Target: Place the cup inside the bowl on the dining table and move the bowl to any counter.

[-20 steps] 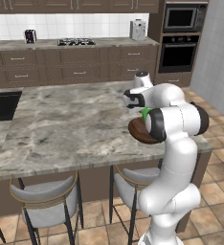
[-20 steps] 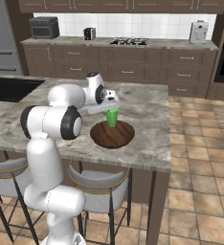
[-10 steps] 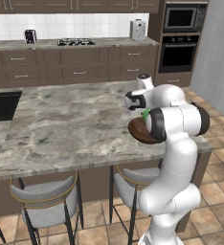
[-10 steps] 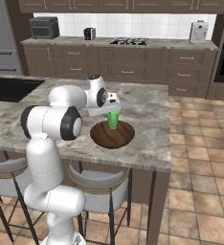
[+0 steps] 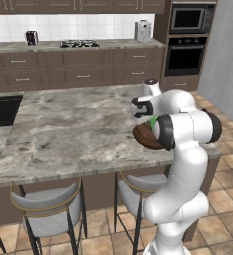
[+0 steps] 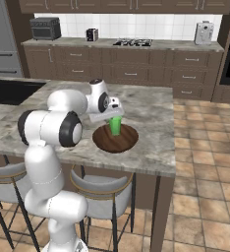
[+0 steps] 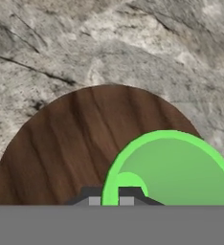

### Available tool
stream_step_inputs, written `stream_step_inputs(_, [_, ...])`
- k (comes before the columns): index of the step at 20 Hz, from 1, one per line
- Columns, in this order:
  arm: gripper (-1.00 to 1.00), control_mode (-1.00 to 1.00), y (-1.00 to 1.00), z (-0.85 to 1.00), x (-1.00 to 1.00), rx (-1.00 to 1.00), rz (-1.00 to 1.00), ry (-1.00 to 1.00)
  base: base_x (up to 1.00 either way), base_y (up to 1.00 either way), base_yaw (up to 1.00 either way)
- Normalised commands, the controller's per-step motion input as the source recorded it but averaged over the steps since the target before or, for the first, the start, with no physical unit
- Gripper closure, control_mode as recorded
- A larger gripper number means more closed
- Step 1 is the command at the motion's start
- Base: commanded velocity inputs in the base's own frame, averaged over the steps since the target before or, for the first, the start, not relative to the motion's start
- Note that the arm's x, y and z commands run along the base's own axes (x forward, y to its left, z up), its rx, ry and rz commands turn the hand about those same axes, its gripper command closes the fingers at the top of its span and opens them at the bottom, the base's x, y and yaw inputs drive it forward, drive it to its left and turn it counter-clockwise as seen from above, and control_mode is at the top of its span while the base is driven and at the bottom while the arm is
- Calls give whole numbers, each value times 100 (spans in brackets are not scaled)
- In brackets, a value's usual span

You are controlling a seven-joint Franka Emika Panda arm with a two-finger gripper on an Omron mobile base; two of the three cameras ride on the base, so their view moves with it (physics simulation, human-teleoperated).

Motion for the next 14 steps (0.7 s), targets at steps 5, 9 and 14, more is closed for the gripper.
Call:
stream_step_inputs(5, [100, -100, 0, -18, -3, 0, 3, 0, 0, 0, 0])
stream_step_inputs(9, [100, -100, 0, -25, -2, 0, 4, 0, 0, 0, 0])
stream_step_inputs(14, [100, -100, 0, -27, 0, 0, 4, 0, 0, 0, 0])
